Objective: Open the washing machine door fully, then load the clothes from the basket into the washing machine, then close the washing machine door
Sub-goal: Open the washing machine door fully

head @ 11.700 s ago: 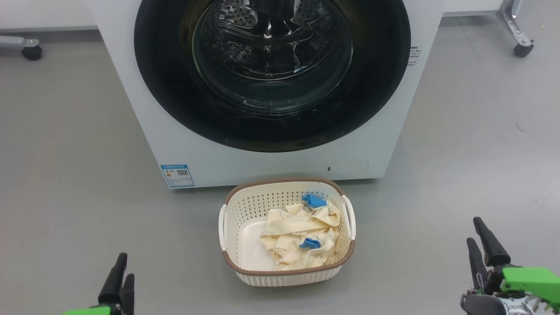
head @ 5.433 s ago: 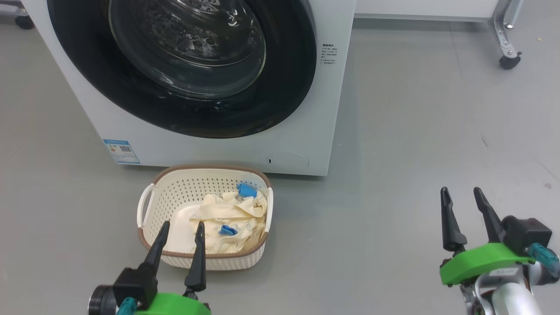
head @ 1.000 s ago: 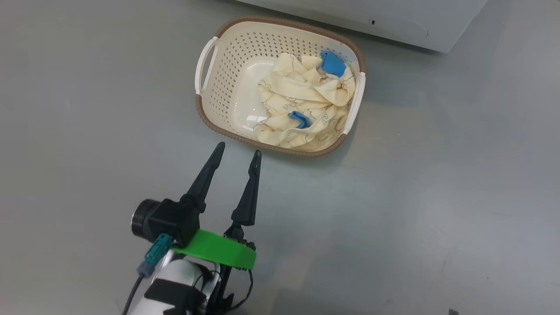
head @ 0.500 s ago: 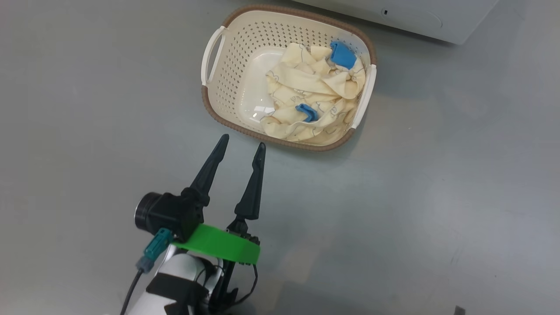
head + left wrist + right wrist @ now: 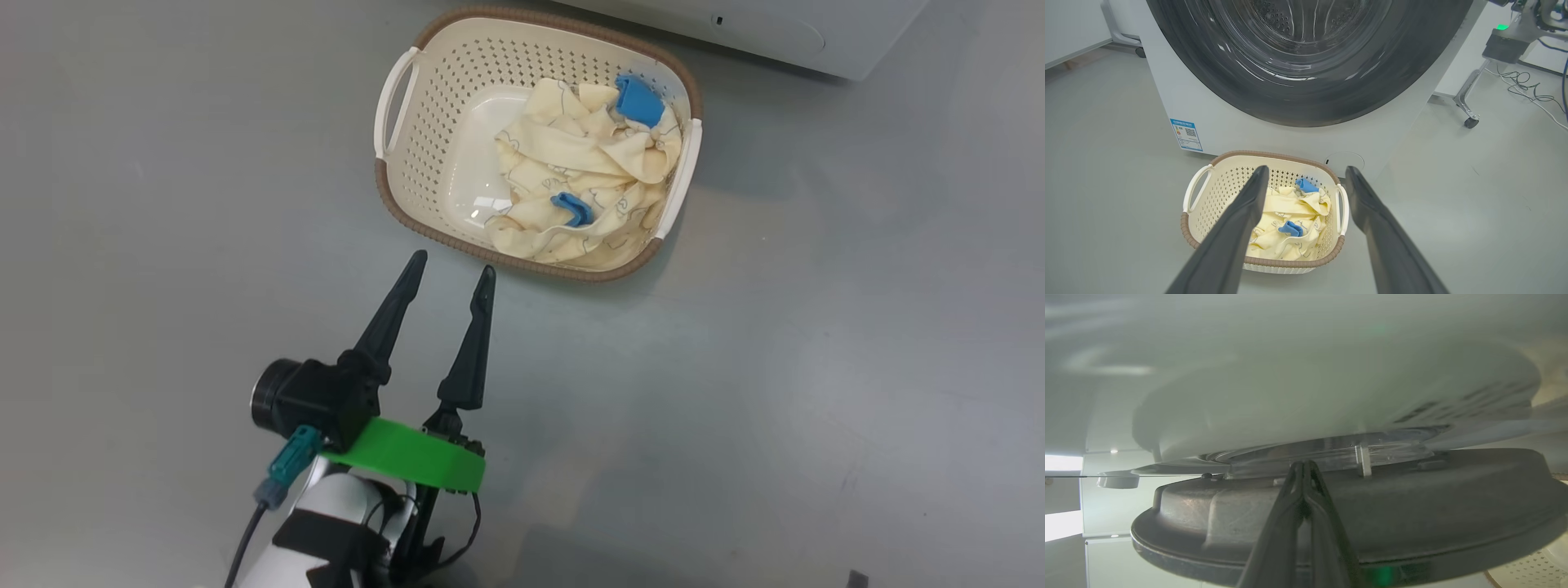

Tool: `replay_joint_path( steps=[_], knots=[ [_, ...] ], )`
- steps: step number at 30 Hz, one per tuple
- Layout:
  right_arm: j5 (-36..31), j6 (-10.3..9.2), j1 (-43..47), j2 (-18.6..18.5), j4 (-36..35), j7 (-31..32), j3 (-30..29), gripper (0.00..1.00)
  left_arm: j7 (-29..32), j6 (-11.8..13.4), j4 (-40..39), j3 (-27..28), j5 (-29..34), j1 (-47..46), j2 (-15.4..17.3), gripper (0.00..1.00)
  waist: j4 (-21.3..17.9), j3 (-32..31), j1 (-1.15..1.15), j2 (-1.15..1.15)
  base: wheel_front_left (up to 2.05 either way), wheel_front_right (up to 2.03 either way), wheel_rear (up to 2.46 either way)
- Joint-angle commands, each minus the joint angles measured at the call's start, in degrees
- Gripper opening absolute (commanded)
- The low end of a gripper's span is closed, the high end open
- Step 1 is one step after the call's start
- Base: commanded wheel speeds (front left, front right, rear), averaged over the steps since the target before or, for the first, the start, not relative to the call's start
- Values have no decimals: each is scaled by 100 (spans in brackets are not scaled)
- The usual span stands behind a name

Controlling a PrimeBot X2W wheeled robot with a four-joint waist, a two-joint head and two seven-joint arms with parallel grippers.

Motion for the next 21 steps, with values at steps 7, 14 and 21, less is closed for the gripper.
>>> replay_joint_path(
  steps=[7,14,21],
  knots=[
    [22,20,-90,276,-112,171,78,0,-63,19,-155,225,-15,-47,76,100,-10,-49,0,0,0,0,0],
    [25,20,50,315,-60,289,94,0,-63,17,-103,213,-7,-20,76,100,-49,-158,0,0,0,0,0],
    [-8,20,247,381,-14,443,160,0,-63,15,-78,231,29,10,76,100,-114,-279,0,0,0,0,0]
  ],
)
